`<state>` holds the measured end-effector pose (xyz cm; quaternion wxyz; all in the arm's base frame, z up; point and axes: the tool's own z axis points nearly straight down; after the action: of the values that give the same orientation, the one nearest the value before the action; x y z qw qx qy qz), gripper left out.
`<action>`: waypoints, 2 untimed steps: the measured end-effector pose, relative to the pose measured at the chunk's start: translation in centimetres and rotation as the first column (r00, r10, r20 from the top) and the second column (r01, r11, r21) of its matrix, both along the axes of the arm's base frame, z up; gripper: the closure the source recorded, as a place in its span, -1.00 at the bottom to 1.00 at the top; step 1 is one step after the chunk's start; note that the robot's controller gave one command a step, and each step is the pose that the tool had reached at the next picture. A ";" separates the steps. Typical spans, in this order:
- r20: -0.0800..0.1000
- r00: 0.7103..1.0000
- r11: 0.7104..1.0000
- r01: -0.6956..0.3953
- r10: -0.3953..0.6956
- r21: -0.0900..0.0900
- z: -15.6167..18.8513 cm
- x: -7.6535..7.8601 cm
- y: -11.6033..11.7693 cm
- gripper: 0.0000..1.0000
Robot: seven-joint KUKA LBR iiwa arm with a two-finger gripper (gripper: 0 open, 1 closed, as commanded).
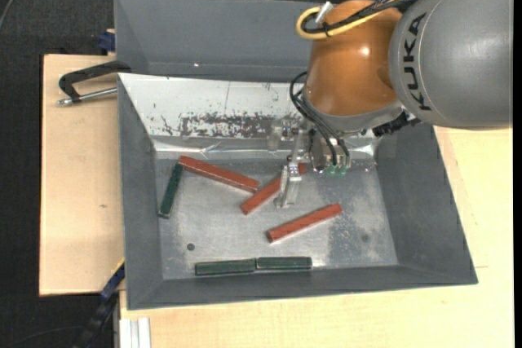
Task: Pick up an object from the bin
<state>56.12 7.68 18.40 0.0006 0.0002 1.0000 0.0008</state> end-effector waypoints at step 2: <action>0.002 0.815 0.815 -0.579 0.579 -0.002 -8.1 -0.3 0.8 -1.00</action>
Offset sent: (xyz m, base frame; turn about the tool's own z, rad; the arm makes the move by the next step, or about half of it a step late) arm 0.0152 -0.0067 -0.1140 -0.1775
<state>55.85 8.44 10.34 0.0017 -0.3038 0.9527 0.0004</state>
